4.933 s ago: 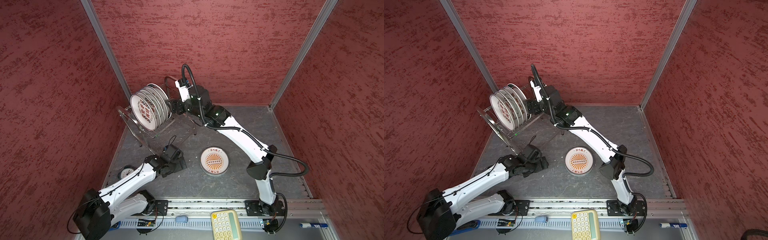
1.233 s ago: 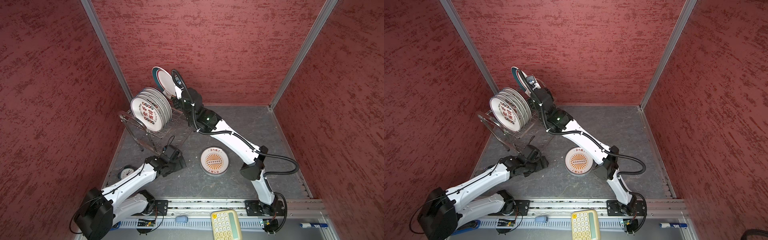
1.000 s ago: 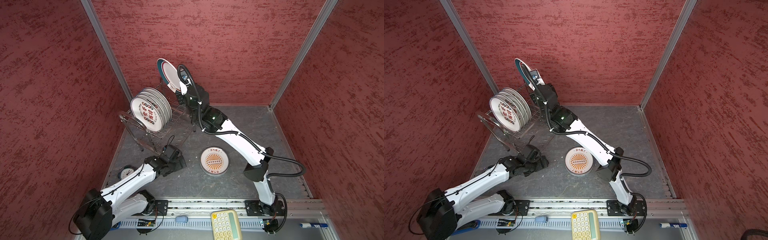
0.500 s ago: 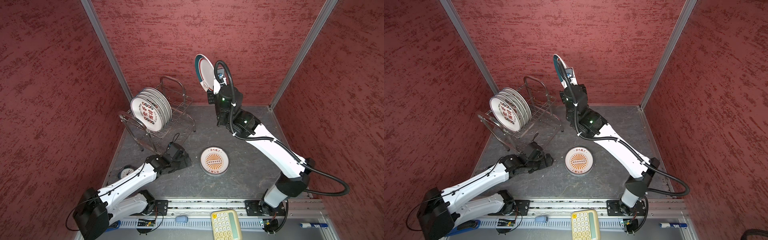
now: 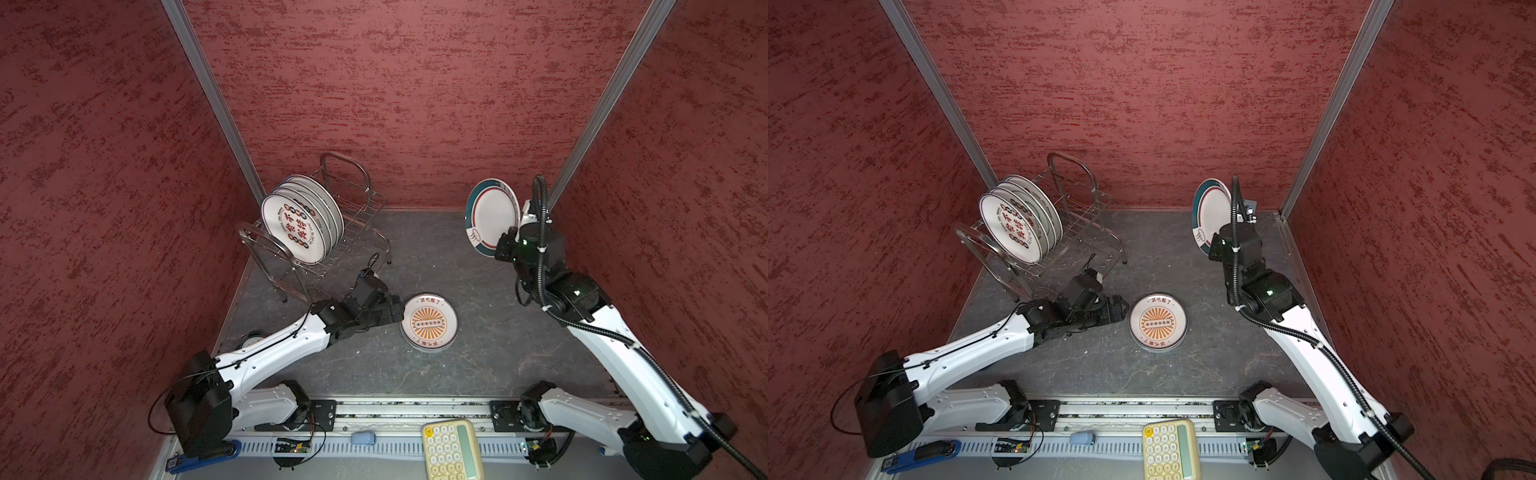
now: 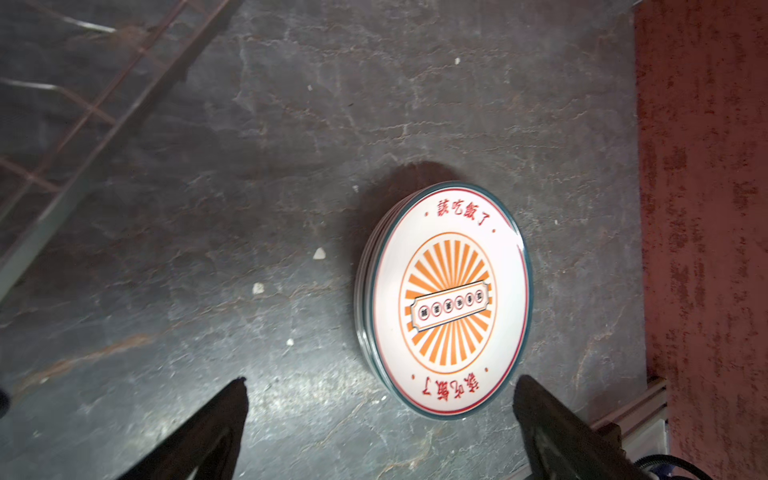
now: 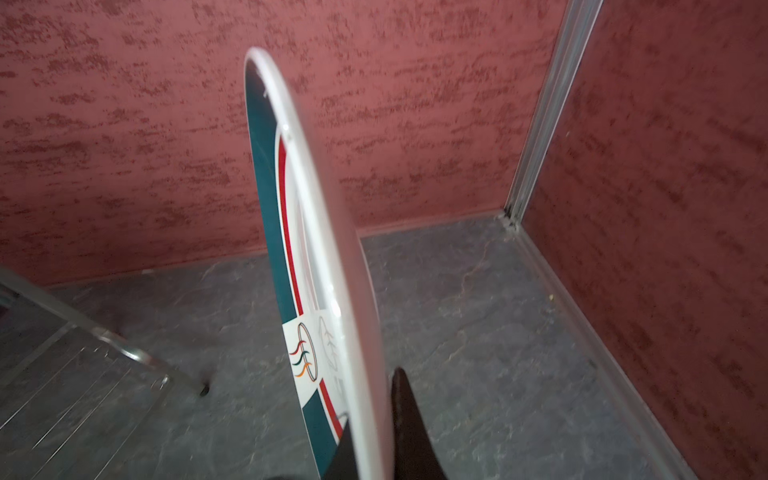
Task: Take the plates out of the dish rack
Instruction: 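Carry the plate upright toward the left gripper above the stack, then grasp the plate's rim with the left gripper while right gripper holds it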
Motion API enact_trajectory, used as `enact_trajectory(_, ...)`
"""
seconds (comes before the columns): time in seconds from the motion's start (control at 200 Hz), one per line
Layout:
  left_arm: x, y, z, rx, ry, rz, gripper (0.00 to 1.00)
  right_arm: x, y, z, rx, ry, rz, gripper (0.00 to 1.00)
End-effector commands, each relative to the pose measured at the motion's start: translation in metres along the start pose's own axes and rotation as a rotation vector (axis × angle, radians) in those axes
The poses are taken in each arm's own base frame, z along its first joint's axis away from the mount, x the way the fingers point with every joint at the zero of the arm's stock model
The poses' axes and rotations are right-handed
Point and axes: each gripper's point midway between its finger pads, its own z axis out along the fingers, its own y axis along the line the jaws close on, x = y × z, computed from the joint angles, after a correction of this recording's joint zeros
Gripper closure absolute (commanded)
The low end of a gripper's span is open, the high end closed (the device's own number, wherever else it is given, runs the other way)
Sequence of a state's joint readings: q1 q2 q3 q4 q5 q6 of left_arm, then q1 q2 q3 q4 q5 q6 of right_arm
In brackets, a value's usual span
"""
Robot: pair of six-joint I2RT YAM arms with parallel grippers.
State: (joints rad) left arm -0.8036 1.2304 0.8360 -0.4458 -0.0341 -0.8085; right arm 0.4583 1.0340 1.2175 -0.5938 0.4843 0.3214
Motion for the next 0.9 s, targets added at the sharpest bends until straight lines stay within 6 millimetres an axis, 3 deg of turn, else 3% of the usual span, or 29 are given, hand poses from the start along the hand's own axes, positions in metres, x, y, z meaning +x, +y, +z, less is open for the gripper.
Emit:
enact_trajectory(0.0,-0.017,-0.037,0.005,0.114,-0.035,0.050,0.01,0.032,0.017,-0.006,-0.204,0.135,0.147,1.00)
enact_trajectory(0.17,-0.028,-0.071,0.023,0.193,-0.008,0.079,0.01,0.078,0.018,-0.001,-0.345,0.274,0.235,1.00)
enact_trajectory(0.296,-0.033,-0.093,0.032,0.262,0.006,0.090,0.00,0.100,0.022,0.002,-0.430,0.334,0.293,1.00)
enact_trajectory(0.661,-0.043,-0.112,0.052,0.356,0.034,0.068,0.04,0.125,0.045,-0.003,-0.657,0.443,0.444,1.00)
enact_trajectory(0.781,-0.048,-0.116,0.050,0.402,0.032,0.060,0.11,0.131,0.050,-0.005,-0.707,0.462,0.484,1.00)
enact_trajectory(0.897,-0.050,-0.123,0.042,0.454,0.020,0.064,0.25,0.135,0.051,-0.005,-0.733,0.471,0.512,1.00)
